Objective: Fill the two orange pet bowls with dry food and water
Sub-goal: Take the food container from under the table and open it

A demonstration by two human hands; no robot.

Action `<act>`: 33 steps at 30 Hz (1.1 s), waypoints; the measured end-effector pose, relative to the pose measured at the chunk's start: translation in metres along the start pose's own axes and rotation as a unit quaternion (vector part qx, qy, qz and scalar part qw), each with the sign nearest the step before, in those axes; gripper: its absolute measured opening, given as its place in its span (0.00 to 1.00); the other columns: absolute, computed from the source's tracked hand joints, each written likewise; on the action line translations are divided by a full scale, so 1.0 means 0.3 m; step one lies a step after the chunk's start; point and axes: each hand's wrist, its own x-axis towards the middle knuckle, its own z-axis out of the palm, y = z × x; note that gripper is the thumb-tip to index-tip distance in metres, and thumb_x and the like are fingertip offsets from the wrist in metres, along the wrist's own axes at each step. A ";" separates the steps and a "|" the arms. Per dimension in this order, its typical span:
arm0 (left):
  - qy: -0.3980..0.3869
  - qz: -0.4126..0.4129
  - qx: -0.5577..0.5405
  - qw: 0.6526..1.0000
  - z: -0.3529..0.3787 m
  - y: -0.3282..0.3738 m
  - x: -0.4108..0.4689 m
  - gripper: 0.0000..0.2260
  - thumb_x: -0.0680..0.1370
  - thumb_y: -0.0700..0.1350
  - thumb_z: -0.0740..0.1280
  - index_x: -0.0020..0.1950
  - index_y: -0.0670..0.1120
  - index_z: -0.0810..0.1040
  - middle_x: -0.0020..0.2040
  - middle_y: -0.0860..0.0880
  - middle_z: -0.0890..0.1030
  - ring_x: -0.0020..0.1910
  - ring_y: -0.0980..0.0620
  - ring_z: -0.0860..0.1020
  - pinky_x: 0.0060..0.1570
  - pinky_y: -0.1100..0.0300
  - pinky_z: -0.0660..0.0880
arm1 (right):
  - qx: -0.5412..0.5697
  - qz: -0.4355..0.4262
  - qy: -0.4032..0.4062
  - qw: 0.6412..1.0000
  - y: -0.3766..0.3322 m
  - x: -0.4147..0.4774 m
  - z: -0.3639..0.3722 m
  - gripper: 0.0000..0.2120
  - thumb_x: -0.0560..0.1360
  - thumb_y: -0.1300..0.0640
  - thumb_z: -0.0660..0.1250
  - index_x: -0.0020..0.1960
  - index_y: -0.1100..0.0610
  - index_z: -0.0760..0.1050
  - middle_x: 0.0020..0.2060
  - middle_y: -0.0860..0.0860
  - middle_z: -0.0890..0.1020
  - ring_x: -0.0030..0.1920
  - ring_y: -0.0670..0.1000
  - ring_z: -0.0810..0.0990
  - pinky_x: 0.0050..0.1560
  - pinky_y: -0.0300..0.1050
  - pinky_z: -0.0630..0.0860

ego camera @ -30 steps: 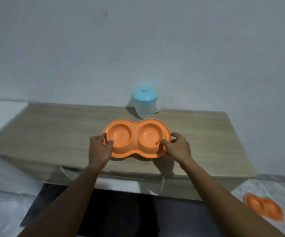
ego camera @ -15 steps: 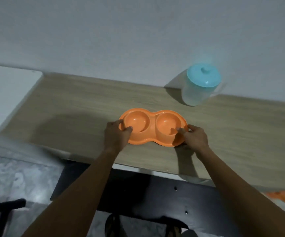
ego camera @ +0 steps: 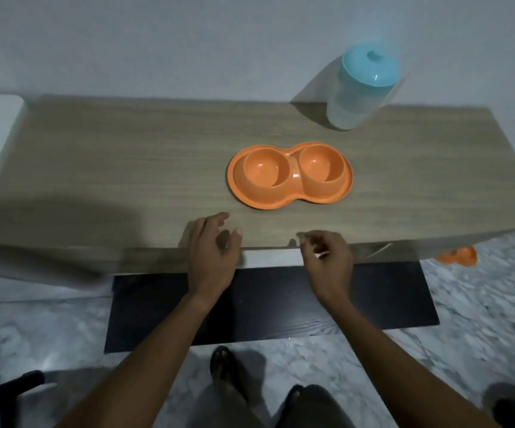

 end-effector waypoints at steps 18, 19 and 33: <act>-0.019 -0.199 -0.086 0.976 0.330 -0.498 -0.026 0.30 0.67 0.54 0.79 0.62 0.43 0.71 0.59 0.50 0.76 0.59 0.50 0.76 0.60 0.58 0.72 | 0.039 0.107 -0.127 0.985 0.418 0.051 0.446 0.15 0.78 0.52 0.70 0.64 0.53 0.79 0.50 0.47 0.82 0.49 0.52 0.81 0.51 0.41 0.71; -0.024 -0.212 -0.091 0.973 0.329 -0.505 -0.013 0.31 0.66 0.52 0.80 0.62 0.43 0.71 0.57 0.50 0.77 0.57 0.51 0.76 0.58 0.60 0.72 | 0.054 0.104 -0.123 0.985 0.423 0.070 0.466 0.15 0.79 0.53 0.69 0.65 0.53 0.79 0.51 0.48 0.83 0.51 0.52 0.81 0.51 0.41 0.71; -0.079 -0.200 -0.192 0.957 0.253 -0.479 -0.066 0.21 0.67 0.29 0.76 0.55 0.36 0.72 0.48 0.44 0.81 0.44 0.53 0.79 0.43 0.72 0.75 | 0.198 0.201 -0.155 0.947 0.386 0.039 0.519 0.05 0.79 0.54 0.69 0.44 0.50 0.80 0.39 0.48 0.80 0.40 0.48 0.76 0.44 0.41 0.72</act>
